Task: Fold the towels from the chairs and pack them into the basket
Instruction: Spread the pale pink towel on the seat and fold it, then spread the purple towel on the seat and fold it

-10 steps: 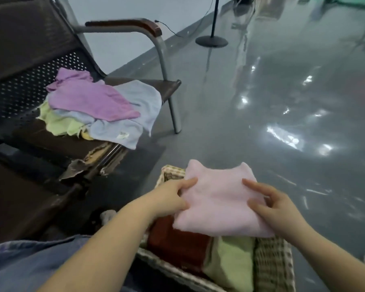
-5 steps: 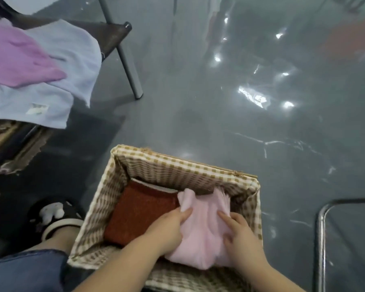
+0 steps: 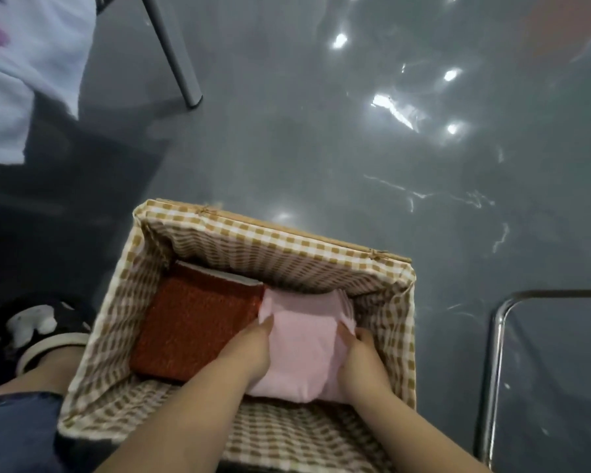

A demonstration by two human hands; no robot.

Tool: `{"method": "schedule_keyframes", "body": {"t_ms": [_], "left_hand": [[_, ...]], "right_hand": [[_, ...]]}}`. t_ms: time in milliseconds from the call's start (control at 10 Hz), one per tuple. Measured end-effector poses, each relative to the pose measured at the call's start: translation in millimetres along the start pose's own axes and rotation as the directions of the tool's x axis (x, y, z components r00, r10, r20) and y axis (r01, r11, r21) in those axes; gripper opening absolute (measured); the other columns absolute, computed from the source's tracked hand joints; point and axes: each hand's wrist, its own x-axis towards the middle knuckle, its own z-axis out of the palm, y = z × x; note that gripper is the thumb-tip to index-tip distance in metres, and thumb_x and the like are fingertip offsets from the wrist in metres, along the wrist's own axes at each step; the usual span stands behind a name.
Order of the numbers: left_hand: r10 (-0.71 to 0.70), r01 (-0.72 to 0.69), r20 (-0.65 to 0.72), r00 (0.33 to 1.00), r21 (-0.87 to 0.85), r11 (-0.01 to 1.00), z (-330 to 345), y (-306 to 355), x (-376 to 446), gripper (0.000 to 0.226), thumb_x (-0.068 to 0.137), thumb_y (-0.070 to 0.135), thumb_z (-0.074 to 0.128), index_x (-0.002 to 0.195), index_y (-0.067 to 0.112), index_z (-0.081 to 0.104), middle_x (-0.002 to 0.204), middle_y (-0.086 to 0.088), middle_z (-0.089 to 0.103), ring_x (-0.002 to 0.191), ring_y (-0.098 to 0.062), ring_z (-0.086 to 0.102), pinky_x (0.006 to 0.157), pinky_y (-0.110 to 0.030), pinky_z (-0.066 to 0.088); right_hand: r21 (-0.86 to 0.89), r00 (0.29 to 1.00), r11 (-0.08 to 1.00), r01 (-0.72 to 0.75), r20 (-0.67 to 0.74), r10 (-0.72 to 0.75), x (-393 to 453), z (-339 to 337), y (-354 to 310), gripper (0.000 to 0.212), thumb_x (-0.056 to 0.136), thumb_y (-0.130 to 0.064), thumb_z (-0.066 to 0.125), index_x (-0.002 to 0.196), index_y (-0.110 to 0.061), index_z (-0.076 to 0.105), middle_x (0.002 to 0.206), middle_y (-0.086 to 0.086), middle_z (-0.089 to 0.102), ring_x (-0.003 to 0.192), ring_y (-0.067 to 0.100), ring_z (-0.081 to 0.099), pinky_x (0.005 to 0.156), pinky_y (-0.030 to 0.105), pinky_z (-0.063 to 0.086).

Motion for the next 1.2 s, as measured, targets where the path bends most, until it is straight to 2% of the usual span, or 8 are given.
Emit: {"method": "schedule_keyframes", "body": {"t_ms": [100, 200, 300, 400, 500, 600, 800, 1200], "left_hand": [[-0.027, 0.027, 0.002, 1.0, 0.017, 0.999, 4, 7, 7, 0.054, 0.104, 0.039, 0.023, 0.152, 0.016, 0.017, 0.158, -0.012, 0.02, 0.142, -0.028, 0.026, 0.116, -0.032, 0.021], [-0.014, 0.003, 0.11, 0.994, 0.1, 0.995, -9, 20, -9, 0.061, 0.1, 0.008, 0.038, 0.153, 0.014, 0.008, 0.16, -0.013, 0.004, 0.144, -0.031, 0.02, 0.114, -0.036, 0.024], [-0.035, 0.031, 0.115, 0.993, 0.035, 0.999, -11, 19, -11, 0.065, 0.099, 0.005, 0.037, 0.153, 0.015, 0.002, 0.16, -0.013, -0.003, 0.145, -0.032, 0.016, 0.115, -0.037, 0.023], [-0.017, 0.015, 0.146, 0.989, 0.012, 1.0, -9, 18, -9, 0.066, 0.101, 0.015, 0.034, 0.152, 0.019, -0.007, 0.158, -0.006, -0.017, 0.147, -0.028, 0.001, 0.119, -0.036, 0.015], [0.056, -0.056, 0.088, 0.995, -0.01, 0.998, -16, 21, -20, 0.07, 0.097, 0.007, 0.035, 0.152, 0.019, -0.007, 0.157, -0.005, -0.022, 0.148, -0.026, 0.002, 0.119, -0.034, 0.017], [0.155, -0.152, -0.032, 0.987, 0.093, 0.984, -27, 24, -37, 0.071, 0.096, 0.004, 0.037, 0.153, 0.019, -0.002, 0.159, -0.004, -0.018, 0.147, -0.026, 0.007, 0.117, -0.034, 0.02], [0.281, -0.179, -0.235, 0.93, 0.377, 0.909, -58, 23, -81, 0.063, 0.101, 0.024, 0.034, 0.153, 0.016, -0.001, 0.16, -0.005, -0.012, 0.148, -0.022, -0.002, 0.118, -0.032, 0.004], [0.067, 0.214, -0.575, 0.816, 0.407, 0.888, -121, -61, -209, 0.071, 0.1, 0.047, 0.033, 0.153, 0.017, -0.003, 0.16, -0.004, -0.013, 0.147, -0.023, -0.011, 0.118, -0.038, -0.003]], "right_hand": [[0.012, 0.994, 0.995, -0.103, -0.023, 0.103, 3, 6, 1, 0.053, 0.097, -0.049, 0.037, 0.145, -0.028, 0.032, 0.146, 0.001, 0.04, 0.132, 0.03, 0.037, 0.112, 0.043, 0.027], [-0.08, 0.996, 0.992, -0.092, 0.001, 0.093, 6, 8, 6, 0.052, 0.099, -0.047, 0.031, 0.147, -0.028, 0.026, 0.15, 0.002, 0.034, 0.136, 0.03, 0.032, 0.114, 0.041, 0.023], [-0.071, 0.99, 0.989, -0.126, 0.061, 0.131, 2, 6, 9, 0.055, 0.1, -0.049, 0.029, 0.15, -0.027, 0.02, 0.154, 0.005, 0.028, 0.139, 0.033, 0.028, 0.115, 0.041, 0.02], [-0.247, 0.993, 0.968, -0.035, 0.1, 0.062, 1, 4, 13, 0.062, 0.099, -0.049, 0.034, 0.151, -0.02, 0.018, 0.154, 0.009, 0.026, 0.14, 0.033, 0.027, 0.114, 0.039, 0.022], [-0.221, 0.972, 0.971, -0.088, 0.193, 0.132, -2, -2, -7, 0.077, 0.094, -0.041, 0.051, 0.152, -0.019, 0.005, 0.156, 0.012, 0.01, 0.139, 0.031, 0.027, 0.111, 0.036, 0.029], [-0.403, 0.978, 0.915, 0.017, 0.196, 0.068, -8, -15, -25, 0.084, 0.092, -0.032, 0.053, 0.152, -0.024, -0.006, 0.157, 0.014, -0.002, 0.135, 0.028, 0.034, 0.107, 0.034, 0.037], [-0.466, 0.963, 0.843, 0.268, 0.137, -0.23, -24, -27, -55, 0.079, 0.091, -0.025, 0.054, 0.153, -0.024, 0.005, 0.157, 0.009, 0.009, 0.139, 0.029, 0.025, 0.106, 0.039, 0.039], [-0.611, 0.71, 0.476, 0.632, 0.211, -0.672, -73, -56, -191, 0.078, 0.088, -0.028, 0.058, 0.152, -0.022, 0.013, 0.158, 0.01, 0.013, 0.143, 0.028, 0.019, 0.114, 0.039, 0.027]]}}
